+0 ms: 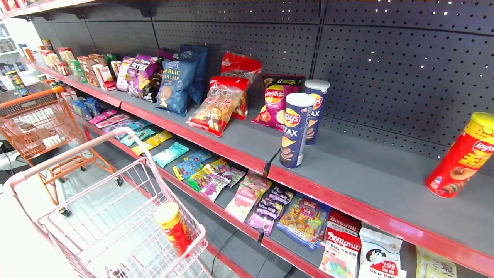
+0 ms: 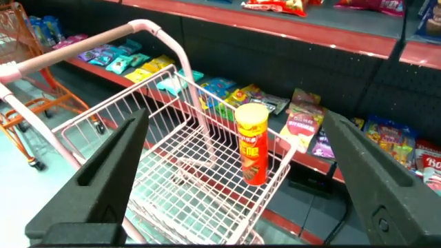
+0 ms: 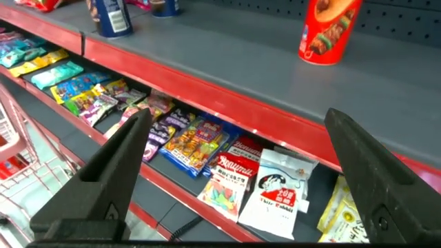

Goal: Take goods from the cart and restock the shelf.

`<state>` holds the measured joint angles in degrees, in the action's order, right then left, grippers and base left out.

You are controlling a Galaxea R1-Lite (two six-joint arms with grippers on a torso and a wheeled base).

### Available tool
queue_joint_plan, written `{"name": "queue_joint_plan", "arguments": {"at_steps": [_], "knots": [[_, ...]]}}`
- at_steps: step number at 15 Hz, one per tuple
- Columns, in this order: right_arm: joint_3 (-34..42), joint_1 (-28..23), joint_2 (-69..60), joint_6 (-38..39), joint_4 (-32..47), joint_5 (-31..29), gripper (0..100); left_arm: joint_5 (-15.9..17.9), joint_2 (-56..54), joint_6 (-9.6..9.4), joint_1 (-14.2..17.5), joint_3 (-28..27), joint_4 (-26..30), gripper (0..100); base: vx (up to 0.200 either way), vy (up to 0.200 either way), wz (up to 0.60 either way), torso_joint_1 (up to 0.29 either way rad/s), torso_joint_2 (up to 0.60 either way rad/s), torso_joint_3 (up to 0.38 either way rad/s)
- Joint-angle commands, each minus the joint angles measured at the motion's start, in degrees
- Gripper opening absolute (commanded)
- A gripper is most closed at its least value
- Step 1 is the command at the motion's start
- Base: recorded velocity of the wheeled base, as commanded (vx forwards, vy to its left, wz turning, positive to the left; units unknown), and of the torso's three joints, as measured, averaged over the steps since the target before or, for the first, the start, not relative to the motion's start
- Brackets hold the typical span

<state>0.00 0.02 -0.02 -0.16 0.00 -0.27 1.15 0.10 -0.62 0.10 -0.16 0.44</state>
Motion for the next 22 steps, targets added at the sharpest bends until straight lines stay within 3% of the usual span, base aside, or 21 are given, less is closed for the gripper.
{"name": "queue_joint_plan", "arguments": {"at_steps": [1, 22], "knots": [[0.00, -0.02, 0.02, -0.02, 0.00, 0.00, 100, 0.00, -0.01, 0.01, -0.01, -0.02, 0.00, 100, 0.000, 0.000, 0.00, -0.134, 0.35, 0.198], [0.00, -0.02, 0.02, -0.02, 0.00, 0.00, 100, 0.26, 1.22, -0.26, -0.19, -0.11, 0.00, 100, 0.000, 0.000, 0.00, -0.154, 0.39, 0.232]]}}
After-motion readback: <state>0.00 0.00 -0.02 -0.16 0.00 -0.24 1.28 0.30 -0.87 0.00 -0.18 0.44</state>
